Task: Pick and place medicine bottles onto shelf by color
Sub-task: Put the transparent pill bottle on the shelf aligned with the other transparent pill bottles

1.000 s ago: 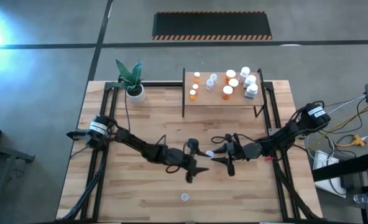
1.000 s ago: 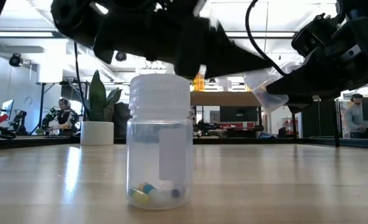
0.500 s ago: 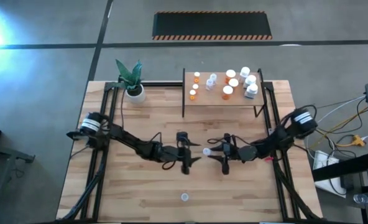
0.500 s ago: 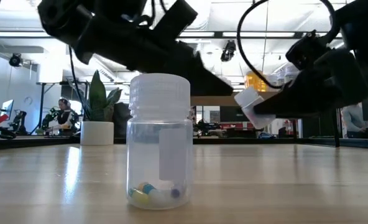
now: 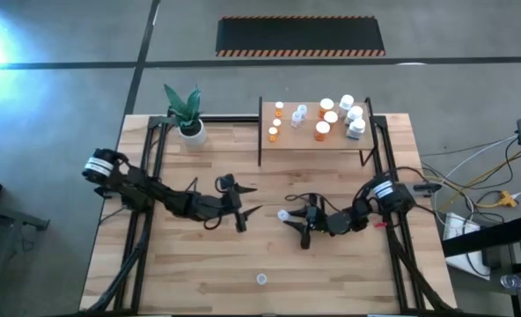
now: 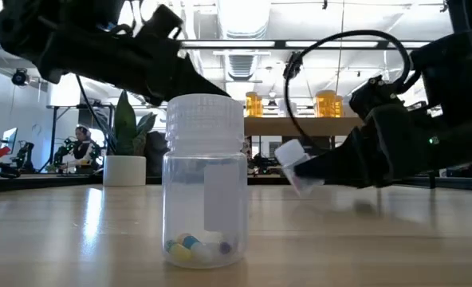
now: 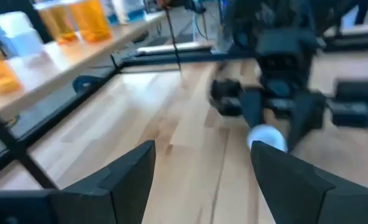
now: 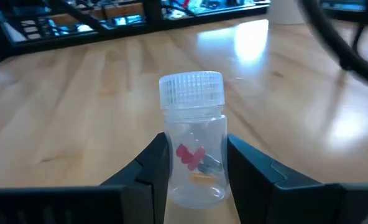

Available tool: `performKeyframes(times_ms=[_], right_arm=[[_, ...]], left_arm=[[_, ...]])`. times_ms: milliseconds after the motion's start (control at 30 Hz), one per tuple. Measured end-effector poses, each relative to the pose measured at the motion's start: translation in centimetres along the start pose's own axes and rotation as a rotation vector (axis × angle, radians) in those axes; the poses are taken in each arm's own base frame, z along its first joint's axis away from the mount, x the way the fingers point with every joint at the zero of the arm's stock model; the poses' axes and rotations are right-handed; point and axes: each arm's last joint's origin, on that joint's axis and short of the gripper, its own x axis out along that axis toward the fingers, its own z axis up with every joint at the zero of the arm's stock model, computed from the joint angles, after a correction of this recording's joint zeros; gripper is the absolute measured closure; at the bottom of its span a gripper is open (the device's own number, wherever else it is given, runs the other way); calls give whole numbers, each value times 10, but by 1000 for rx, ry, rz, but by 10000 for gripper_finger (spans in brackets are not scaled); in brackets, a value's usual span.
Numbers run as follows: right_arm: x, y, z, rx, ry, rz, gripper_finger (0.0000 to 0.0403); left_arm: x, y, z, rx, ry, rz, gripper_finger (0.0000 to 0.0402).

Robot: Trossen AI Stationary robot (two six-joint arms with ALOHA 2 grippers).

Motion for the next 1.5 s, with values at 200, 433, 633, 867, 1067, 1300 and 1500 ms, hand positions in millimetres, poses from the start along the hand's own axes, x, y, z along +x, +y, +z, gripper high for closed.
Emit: performKeyframes(times_ms=[200,433,633,867,1067,1300,1500], right_arm=[[12,8,-8,-1,-2,21,282],[2,2,-8,-21,24,15,252],[-11,-5,-10,-54,81,13,212],[-21,-10,-5,-98,124,9,153],[-35,-13,11,-116,133,36,105],[-58,-12,39,-172,202,57,104],[-73,-11,73,-190,456,58,122]], left_arm=[[-4,4,0,-45,-21,13,153],[-3,4,1,-55,-23,13,153],[-3,3,1,-52,-22,12,153],[-2,3,-1,-46,-13,12,153],[-2,3,-4,-36,2,12,153],[-2,3,-6,-23,24,11,153],[-2,4,-7,-17,32,14,153]])
